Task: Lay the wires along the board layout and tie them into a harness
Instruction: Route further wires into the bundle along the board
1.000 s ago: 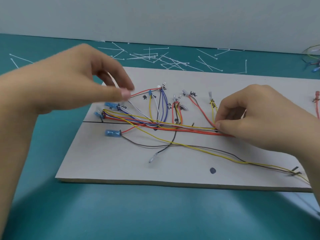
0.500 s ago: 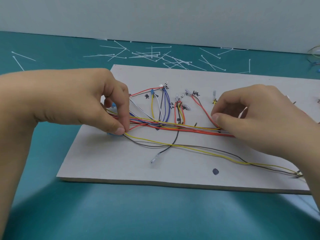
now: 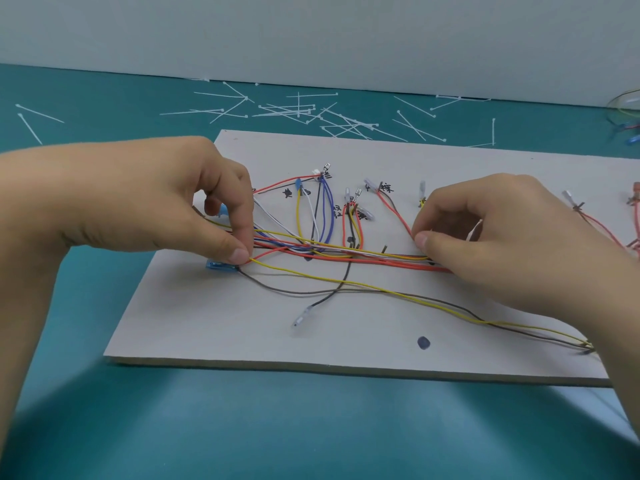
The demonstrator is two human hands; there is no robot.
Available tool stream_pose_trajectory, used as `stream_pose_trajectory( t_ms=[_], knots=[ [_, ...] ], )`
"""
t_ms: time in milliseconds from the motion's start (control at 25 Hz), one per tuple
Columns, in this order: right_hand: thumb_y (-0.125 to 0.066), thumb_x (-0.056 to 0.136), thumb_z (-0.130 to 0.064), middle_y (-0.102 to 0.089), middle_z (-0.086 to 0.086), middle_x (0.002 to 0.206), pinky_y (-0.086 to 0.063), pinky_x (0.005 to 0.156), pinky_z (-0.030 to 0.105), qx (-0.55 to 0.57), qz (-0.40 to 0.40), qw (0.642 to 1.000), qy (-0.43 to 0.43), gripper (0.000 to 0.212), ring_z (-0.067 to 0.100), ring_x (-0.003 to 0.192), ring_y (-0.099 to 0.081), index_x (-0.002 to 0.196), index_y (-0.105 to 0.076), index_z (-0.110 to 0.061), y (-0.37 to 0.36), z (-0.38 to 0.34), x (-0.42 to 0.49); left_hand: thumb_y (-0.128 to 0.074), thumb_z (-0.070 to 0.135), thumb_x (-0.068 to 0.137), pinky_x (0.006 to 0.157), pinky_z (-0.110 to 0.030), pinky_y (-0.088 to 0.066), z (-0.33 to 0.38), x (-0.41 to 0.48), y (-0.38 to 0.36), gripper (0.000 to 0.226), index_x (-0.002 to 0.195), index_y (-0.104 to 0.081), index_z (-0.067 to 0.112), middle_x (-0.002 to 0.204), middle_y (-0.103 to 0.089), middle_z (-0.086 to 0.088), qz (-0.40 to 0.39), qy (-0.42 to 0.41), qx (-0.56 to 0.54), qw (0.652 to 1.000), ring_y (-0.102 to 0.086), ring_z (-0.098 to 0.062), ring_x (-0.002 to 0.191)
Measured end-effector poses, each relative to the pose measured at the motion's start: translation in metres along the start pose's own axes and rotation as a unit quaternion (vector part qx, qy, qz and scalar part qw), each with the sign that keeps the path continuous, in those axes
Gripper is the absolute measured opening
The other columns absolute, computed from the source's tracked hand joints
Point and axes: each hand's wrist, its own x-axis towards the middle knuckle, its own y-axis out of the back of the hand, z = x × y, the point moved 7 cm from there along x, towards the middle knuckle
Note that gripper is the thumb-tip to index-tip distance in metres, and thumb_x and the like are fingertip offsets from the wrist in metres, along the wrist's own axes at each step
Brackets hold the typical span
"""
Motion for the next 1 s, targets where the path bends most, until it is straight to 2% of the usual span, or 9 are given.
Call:
stream_pose_trajectory(
  t_ms=[200, 360, 480, 560, 680, 760, 840, 920, 1000],
  knots=[
    [-0.070, 0.084, -0.029, -0.064, -0.012, 0.078, -0.039, 0.059, 0.011, 0.001, 0.033, 0.999, 0.016, 0.009, -0.005, 0.079, -0.057, 0.077, -0.071, -0.035, 0.002, -0.003, -0.001, -0.063, 0.073, 0.056, 0.076, -0.051, -0.055, 0.009, 0.004, -0.006, 0.034, 0.079, -0.077, 0.053, 0.091, -0.064, 0.020, -0.008, 0.039, -0.004, 0.999, -0.056, -0.009, 0.083],
    [-0.068, 0.081, -0.034, -0.060, -0.015, 0.083, -0.036, 0.065, 0.012, 0.006, 0.013, 0.999, 0.052, 0.004, 0.003, 0.084, -0.055, 0.083, -0.071, -0.036, -0.006, -0.013, -0.003, -0.058, 0.075, 0.053, 0.068, -0.047, -0.059, 0.017, 0.005, -0.010, 0.041, 0.085, -0.075, 0.056, 0.084, -0.069, 0.015, -0.004, 0.074, 0.004, 0.997, -0.064, -0.012, 0.073],
    [-0.069, 0.083, -0.030, -0.059, -0.014, 0.080, -0.037, 0.065, 0.012, 0.010, -0.008, 0.997, 0.075, 0.004, 0.006, 0.081, -0.056, 0.084, -0.072, -0.033, -0.013, -0.020, -0.005, -0.063, 0.075, 0.055, 0.058, -0.040, -0.058, 0.017, 0.005, -0.010, 0.043, 0.091, -0.073, 0.055, 0.074, -0.071, 0.017, -0.002, 0.070, -0.002, 0.998, -0.064, -0.007, 0.061],
    [-0.069, 0.083, -0.029, -0.059, -0.013, 0.082, -0.039, 0.067, 0.014, 0.019, -0.006, 0.996, 0.083, 0.005, 0.007, 0.081, -0.057, 0.086, -0.072, -0.032, -0.015, -0.023, -0.006, -0.069, 0.075, 0.059, 0.054, -0.037, -0.055, 0.009, 0.002, 0.004, 0.041, 0.091, -0.073, 0.051, 0.072, -0.070, 0.021, 0.042, 0.052, 0.011, 0.998, -0.059, -0.007, 0.055],
    [-0.069, 0.083, -0.031, -0.057, -0.015, 0.083, -0.041, 0.070, 0.017, 0.031, 0.007, 0.996, 0.087, 0.010, 0.007, 0.083, -0.058, 0.093, -0.071, -0.033, -0.015, -0.023, -0.007, -0.073, 0.085, 0.060, 0.058, -0.054, -0.057, -0.023, -0.012, 0.032, 0.057, 0.095, -0.077, 0.041, 0.073, -0.073, 0.013, 0.109, 0.066, -0.018, 0.992, -0.063, -0.027, 0.059],
    [-0.069, 0.083, -0.032, -0.056, -0.016, 0.083, -0.039, 0.068, 0.014, 0.030, 0.005, 0.995, 0.091, 0.010, 0.007, 0.084, -0.057, 0.093, -0.071, -0.034, -0.018, -0.023, -0.008, -0.073, 0.090, 0.054, 0.060, -0.059, -0.058, -0.048, -0.023, 0.039, 0.068, 0.097, -0.079, 0.037, 0.074, -0.074, 0.006, 0.123, 0.097, -0.065, 0.986, -0.067, -0.033, 0.062],
    [-0.070, 0.084, -0.031, -0.056, -0.016, 0.083, -0.036, 0.066, 0.011, 0.027, -0.001, 0.995, 0.091, 0.008, 0.006, 0.084, -0.057, 0.092, -0.071, -0.033, -0.021, -0.024, -0.008, -0.075, 0.088, 0.054, 0.059, -0.040, -0.059, -0.060, -0.027, 0.035, 0.067, 0.095, -0.080, 0.036, 0.074, -0.077, 0.002, 0.099, 0.124, -0.100, 0.982, -0.072, -0.030, 0.064],
    [-0.070, 0.085, -0.028, -0.057, -0.016, 0.083, -0.038, 0.067, 0.011, 0.024, -0.002, 0.995, 0.097, 0.007, 0.006, 0.083, -0.056, 0.091, -0.072, -0.032, -0.022, -0.025, -0.008, -0.079, 0.074, 0.061, 0.053, -0.020, -0.055, -0.064, -0.024, 0.028, 0.052, 0.092, -0.082, 0.032, 0.073, -0.078, -0.002, 0.063, 0.135, -0.122, 0.981, -0.075, -0.023, 0.064],
    [-0.071, 0.085, -0.027, -0.057, -0.016, 0.082, -0.040, 0.070, 0.014, 0.025, -0.001, 0.994, 0.105, 0.006, 0.006, 0.082, -0.056, 0.090, -0.072, -0.031, -0.023, -0.028, -0.008, -0.080, 0.058, 0.064, 0.050, -0.021, -0.056, -0.069, -0.019, 0.026, 0.041, 0.090, -0.082, 0.027, 0.073, -0.078, -0.006, 0.053, 0.138, -0.135, 0.980, -0.076, -0.025, 0.063]
  ],
)
